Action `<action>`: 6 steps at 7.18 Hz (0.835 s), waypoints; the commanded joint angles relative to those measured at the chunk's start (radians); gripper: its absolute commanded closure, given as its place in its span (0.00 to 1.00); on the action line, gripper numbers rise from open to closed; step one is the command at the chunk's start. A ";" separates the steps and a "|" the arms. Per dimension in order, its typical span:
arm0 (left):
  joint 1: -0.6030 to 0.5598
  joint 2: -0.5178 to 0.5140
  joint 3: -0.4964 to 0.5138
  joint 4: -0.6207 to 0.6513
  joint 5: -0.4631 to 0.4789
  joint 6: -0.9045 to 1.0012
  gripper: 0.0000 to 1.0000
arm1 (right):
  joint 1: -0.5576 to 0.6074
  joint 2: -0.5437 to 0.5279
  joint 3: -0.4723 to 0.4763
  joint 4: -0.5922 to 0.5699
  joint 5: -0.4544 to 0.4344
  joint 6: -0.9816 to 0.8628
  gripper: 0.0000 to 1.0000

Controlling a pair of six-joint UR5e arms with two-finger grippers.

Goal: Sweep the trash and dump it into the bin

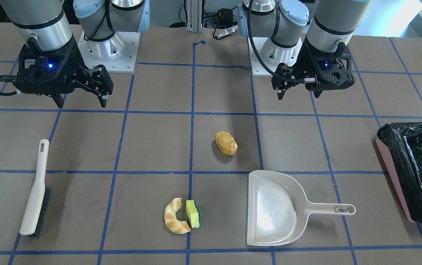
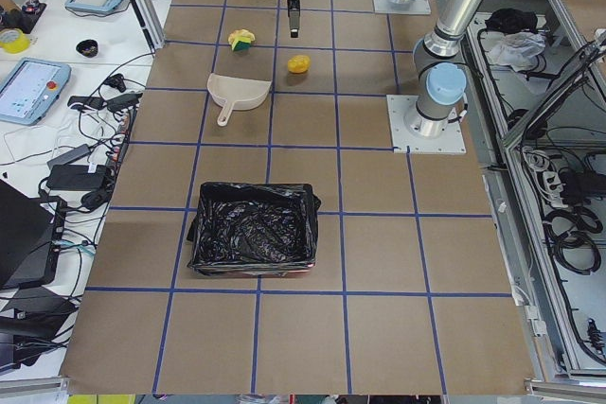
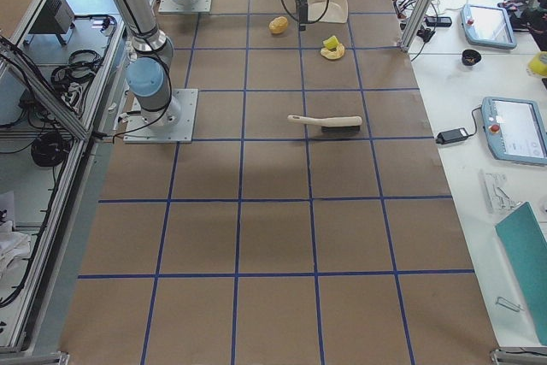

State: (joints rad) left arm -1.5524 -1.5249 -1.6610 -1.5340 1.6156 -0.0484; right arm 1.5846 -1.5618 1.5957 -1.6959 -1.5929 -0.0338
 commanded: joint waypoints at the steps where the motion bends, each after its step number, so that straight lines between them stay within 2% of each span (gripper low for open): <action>1: 0.000 0.000 -0.003 0.000 0.000 -0.008 0.00 | 0.000 -0.006 0.001 -0.002 -0.001 0.005 0.00; 6: 0.002 0.000 -0.005 0.000 -0.003 -0.005 0.00 | -0.020 0.015 0.003 -0.007 0.007 -0.027 0.00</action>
State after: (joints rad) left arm -1.5509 -1.5250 -1.6658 -1.5340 1.6139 -0.0563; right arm 1.5711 -1.5569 1.5984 -1.7026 -1.5922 -0.0532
